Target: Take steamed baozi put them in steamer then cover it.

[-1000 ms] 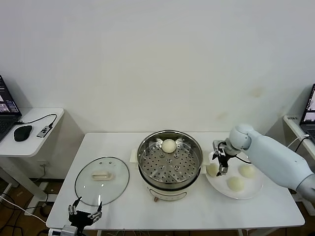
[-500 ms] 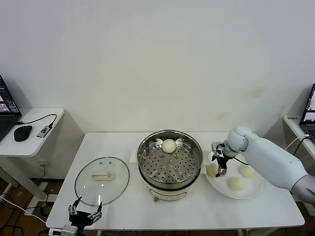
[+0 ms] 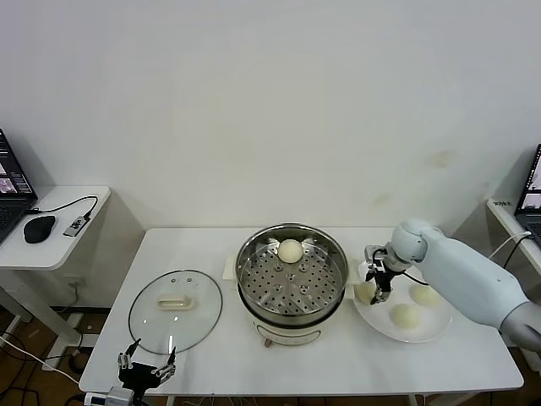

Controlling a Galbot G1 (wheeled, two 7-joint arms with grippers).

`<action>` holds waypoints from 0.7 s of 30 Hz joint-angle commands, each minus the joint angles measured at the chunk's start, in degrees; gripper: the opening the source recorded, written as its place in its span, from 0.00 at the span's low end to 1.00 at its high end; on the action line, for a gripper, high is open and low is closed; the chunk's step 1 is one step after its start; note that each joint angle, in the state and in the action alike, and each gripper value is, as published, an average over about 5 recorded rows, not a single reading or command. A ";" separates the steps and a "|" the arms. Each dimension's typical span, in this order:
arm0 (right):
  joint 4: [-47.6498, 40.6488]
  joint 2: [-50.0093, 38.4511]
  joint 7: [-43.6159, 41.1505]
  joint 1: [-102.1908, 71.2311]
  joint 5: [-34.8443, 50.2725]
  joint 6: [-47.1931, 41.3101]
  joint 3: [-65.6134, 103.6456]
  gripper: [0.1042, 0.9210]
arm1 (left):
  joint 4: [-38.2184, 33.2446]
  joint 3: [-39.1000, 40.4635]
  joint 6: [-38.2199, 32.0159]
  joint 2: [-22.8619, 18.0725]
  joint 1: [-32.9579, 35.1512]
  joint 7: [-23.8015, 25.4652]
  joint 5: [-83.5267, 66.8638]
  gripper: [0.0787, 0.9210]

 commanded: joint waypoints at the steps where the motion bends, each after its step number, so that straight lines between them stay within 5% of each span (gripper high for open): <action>1: 2.06 -1.75 -0.89 2.81 1.54 -0.66 -1.41 0.63 | -0.06 0.03 -0.02 -0.02 -0.08 -0.02 -0.03 0.88; 12: 14.18 -9.97 -5.79 29.10 14.97 -5.37 -18.29 0.63 | -1.01 0.39 0.25 -0.11 -0.94 -0.01 0.09 0.88; 21: 16.75 -3.08 -8.82 50.04 28.13 -9.83 -33.29 0.63 | -2.79 -0.63 1.52 0.61 -1.08 0.08 0.95 0.88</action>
